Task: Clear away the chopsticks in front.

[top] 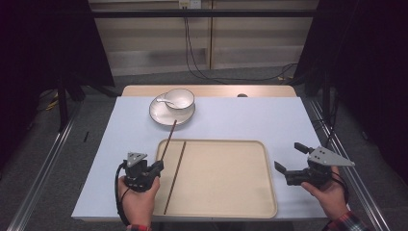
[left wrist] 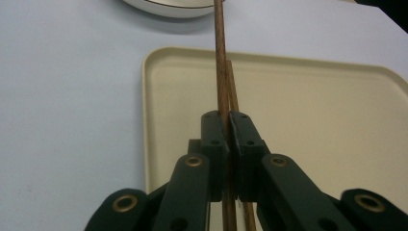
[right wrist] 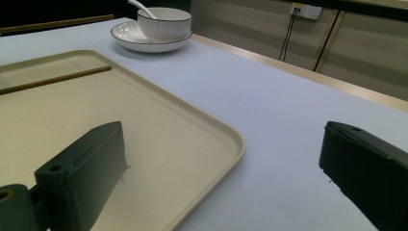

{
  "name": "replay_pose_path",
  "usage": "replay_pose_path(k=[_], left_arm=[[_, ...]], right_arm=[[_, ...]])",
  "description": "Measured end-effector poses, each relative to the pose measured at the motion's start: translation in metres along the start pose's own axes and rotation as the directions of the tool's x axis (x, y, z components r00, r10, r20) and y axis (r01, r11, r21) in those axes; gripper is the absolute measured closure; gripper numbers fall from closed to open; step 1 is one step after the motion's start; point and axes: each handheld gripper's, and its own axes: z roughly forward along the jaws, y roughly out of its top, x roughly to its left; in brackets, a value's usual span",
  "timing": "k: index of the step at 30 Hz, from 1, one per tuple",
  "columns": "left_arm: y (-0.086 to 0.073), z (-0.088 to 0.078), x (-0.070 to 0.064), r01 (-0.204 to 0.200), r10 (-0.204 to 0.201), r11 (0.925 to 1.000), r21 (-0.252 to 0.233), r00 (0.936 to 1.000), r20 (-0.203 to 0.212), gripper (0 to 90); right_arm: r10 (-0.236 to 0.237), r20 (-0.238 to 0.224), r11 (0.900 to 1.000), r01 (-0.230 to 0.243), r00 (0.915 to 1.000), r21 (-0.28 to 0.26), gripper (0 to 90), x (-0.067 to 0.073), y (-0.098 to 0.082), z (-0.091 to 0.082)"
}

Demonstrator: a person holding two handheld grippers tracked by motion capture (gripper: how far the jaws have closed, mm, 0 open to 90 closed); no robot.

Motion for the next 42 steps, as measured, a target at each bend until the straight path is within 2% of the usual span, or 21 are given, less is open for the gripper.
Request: replay_pose_path(k=[6,23,33,40,42], left_arm=[[-0.004,0.001,-0.001,-0.004,0.004,0.9997,0.022,0.9999,0.009,85.6],[-0.011,-0.002,-0.002,-0.012,0.011,0.9992,0.038,0.9998,0.016,85.6],[-0.012,0.0,-0.007,-0.022,0.021,0.9986,0.049,0.9993,0.03,85.6],[-0.015,0.003,-0.009,-0.032,0.029,0.9967,0.074,0.999,0.035,85.6],[-0.016,0.003,-0.008,-0.025,0.022,0.9969,0.074,0.9991,0.036,85.6]], right_arm=[[-0.001,0.0,1.0,0.001,1.0,-0.003,2.0,0.0,0.0,0.0],[-0.019,-0.004,1.0,0.019,0.9998,-0.006,2.1,0.006,0.003,0.003],[-0.018,-0.007,1.0,0.018,0.9998,-0.003,2.1,0.007,0.003,0.004],[-0.023,-0.008,1.0,0.023,0.9997,-0.006,2.1,0.007,0.004,0.005],[-0.02,-0.01,1.0,0.019,0.9998,-0.005,2.1,0.007,0.004,0.005]])
